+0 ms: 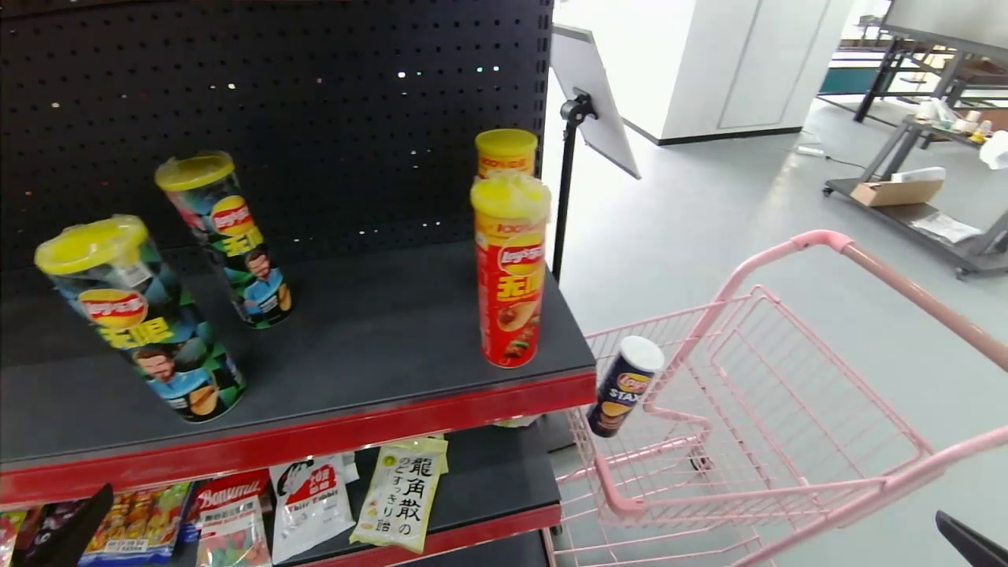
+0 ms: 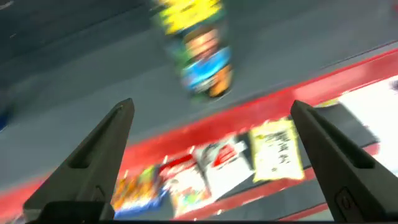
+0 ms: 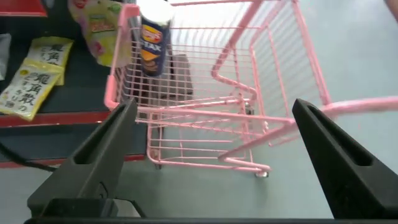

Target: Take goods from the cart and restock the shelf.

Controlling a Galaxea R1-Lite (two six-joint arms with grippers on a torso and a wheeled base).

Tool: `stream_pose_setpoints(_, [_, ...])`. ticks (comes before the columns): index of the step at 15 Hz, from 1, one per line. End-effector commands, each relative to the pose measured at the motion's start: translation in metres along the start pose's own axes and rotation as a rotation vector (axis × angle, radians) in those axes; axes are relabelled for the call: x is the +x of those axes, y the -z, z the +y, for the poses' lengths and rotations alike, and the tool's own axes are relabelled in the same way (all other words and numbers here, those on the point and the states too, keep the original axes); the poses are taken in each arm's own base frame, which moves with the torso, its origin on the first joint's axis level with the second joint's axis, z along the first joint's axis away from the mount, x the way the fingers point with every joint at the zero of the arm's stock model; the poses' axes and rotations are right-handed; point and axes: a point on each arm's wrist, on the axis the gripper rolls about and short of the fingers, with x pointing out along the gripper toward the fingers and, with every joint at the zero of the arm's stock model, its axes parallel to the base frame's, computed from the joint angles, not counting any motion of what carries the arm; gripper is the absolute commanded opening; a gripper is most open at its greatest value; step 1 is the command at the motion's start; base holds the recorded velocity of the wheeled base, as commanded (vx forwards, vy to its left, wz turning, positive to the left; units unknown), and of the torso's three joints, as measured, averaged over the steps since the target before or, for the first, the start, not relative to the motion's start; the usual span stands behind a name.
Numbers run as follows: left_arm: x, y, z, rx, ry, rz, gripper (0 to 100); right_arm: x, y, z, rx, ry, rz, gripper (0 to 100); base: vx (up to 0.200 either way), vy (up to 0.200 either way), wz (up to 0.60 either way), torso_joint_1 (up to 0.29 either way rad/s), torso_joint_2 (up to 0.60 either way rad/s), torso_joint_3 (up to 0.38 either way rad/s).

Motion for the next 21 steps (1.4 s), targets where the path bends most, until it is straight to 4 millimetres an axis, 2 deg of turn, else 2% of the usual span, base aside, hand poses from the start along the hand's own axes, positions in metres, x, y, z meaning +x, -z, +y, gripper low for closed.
stream_pose_setpoints(1, [-0.003, 0.000, 0.001, -0.005, -0.004, -0.017, 100, 0.001, 0.000, 0.000, 0.000, -0.001, 0.004, 100, 0.000, 0.000, 0.00, 0.000, 0.00, 0.000])
stream_pose_setpoints(9, [-0.016, 0.006, 0.002, -0.020, 0.030, -0.090, 100, 0.006, -0.004, -0.002, 0.005, -0.001, 0.028, 100, 0.000, 0.000, 0.00, -0.011, 0.02, 0.013])
stream_pose_setpoints(16, [-0.035, 0.024, 0.004, -0.018, 0.030, -0.087, 100, 0.013, -0.005, -0.003, 0.008, -0.009, 0.064, 100, 0.000, 0.000, 0.00, -0.148, 0.36, 0.205])
stream_pose_setpoints(21, [-0.036, 0.024, 0.004, -0.013, 0.031, -0.086, 100, 0.021, -0.005, -0.004, -0.012, -0.024, 0.109, 100, 0.000, 0.000, 0.00, -0.170, 0.45, 0.266])
